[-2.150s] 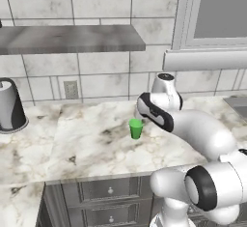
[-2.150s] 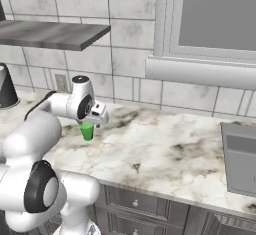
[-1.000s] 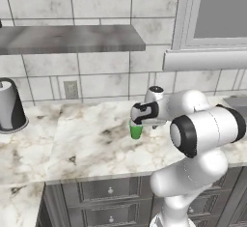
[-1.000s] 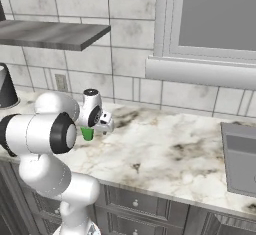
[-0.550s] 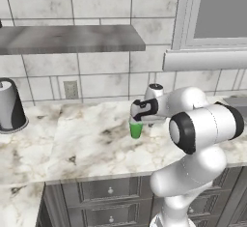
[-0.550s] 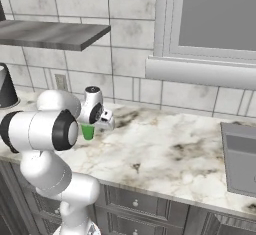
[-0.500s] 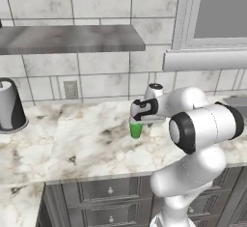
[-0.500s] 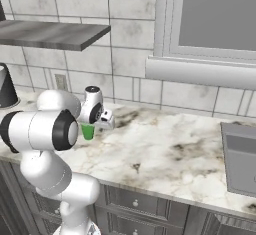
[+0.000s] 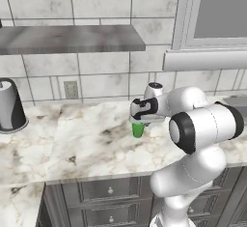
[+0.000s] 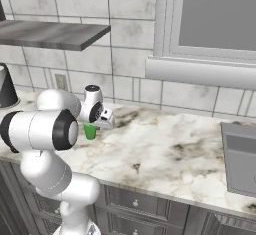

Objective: Place the pitcher and cup on the dining counter for serving.

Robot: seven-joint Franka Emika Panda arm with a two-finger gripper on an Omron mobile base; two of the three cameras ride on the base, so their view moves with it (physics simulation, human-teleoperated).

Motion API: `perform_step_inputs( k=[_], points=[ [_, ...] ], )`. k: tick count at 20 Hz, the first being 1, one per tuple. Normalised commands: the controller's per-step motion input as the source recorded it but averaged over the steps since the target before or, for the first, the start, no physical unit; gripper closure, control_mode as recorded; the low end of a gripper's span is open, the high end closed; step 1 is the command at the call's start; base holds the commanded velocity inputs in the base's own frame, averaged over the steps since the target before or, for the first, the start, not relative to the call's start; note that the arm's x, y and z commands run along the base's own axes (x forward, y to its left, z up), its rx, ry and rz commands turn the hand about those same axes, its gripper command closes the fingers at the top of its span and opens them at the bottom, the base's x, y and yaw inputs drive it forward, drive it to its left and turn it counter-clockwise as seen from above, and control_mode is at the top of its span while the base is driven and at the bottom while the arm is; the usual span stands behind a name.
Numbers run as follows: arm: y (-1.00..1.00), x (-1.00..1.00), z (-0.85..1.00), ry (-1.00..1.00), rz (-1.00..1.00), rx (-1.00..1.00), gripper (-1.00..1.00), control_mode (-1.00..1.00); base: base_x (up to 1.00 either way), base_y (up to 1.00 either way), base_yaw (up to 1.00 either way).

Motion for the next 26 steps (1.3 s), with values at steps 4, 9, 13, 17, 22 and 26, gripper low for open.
perform_step_inputs(
  k=[4,9,13,17,22,26],
  points=[
    [0.0,0.0,0.05,-0.05,0.0,0.0,1.0,-1.0,0.0,0.0,0.0],
    [0.0,-0.12,0.4,-0.17,0.0,0.0,1.0,-1.0,0.0,0.0,0.0],
    [0.0,-0.42,0.72,-0.33,0.0,0.0,1.0,-1.0,0.0,0.0,0.0],
    [0.0,-0.41,0.76,-0.34,0.0,0.0,1.0,-1.0,0.0,0.0,0.0],
    [0.0,-0.53,0.72,-0.35,0.0,0.0,1.0,-1.0,0.0,0.0,0.0],
    [-0.03,-0.62,0.64,-0.27,0.0,0.0,1.0,-1.0,0.0,0.0,0.0]
  ],
)
